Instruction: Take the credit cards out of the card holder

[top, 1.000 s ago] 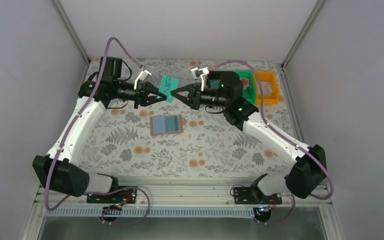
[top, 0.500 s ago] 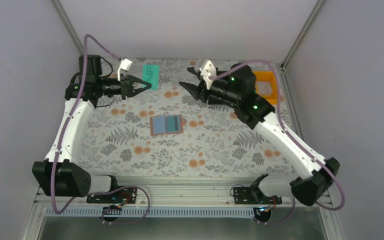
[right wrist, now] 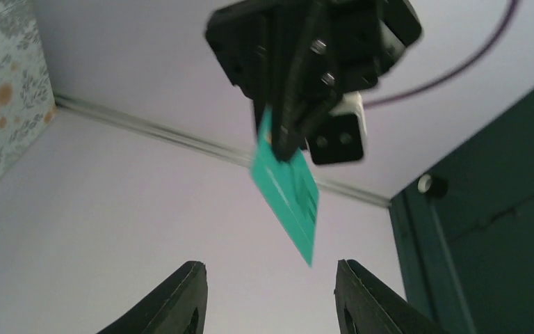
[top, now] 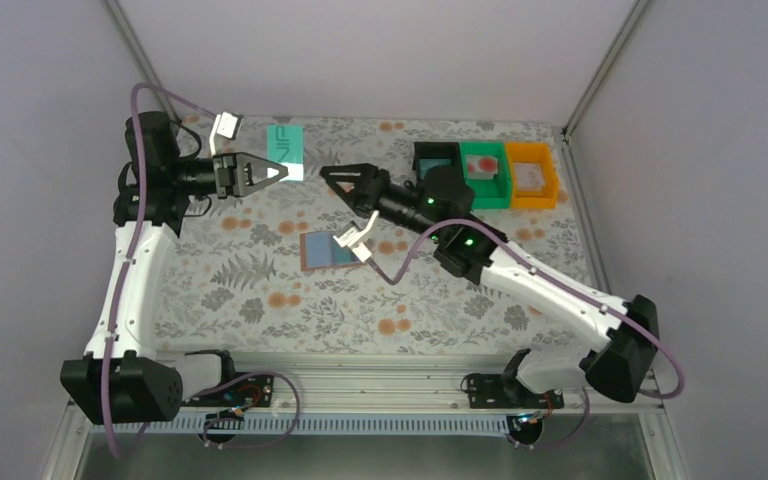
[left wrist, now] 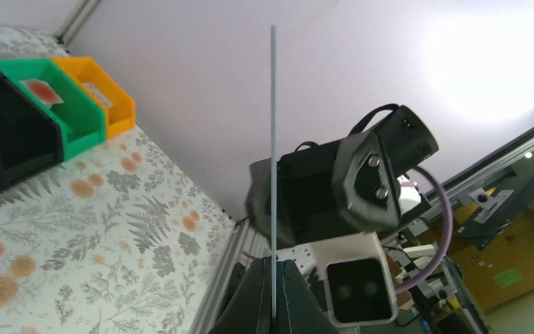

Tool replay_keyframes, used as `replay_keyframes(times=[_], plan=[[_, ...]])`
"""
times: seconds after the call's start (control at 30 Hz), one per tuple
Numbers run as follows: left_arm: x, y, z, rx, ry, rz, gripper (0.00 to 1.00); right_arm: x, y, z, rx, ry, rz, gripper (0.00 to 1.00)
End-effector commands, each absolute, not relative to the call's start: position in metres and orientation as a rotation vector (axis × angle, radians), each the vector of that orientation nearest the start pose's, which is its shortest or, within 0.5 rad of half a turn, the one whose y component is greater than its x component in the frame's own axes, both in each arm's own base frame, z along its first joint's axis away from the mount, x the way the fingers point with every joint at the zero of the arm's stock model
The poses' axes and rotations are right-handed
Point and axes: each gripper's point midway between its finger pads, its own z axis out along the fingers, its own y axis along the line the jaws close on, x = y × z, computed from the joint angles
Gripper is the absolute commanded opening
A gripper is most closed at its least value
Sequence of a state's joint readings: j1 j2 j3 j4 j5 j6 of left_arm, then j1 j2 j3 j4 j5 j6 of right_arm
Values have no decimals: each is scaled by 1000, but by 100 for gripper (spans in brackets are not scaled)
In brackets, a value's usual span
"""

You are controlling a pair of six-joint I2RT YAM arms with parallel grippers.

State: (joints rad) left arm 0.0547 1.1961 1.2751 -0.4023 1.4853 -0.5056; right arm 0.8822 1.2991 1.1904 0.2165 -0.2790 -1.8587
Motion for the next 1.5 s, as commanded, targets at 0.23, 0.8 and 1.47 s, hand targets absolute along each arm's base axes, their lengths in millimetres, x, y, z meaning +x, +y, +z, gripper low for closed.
replay_keyframes(times=[0.23,0.8,1.47], plan=[[241,-159,406,578,1825,-1748,2,257,408,419,-1437,-301,-1027,51],[232,-167,406,651,1806,-1790,2,259,420,431,-1391,-345,-1041,26],[269,-155,385,486,1881,-1647,97,260,400,388,-1565,114,-707,4]])
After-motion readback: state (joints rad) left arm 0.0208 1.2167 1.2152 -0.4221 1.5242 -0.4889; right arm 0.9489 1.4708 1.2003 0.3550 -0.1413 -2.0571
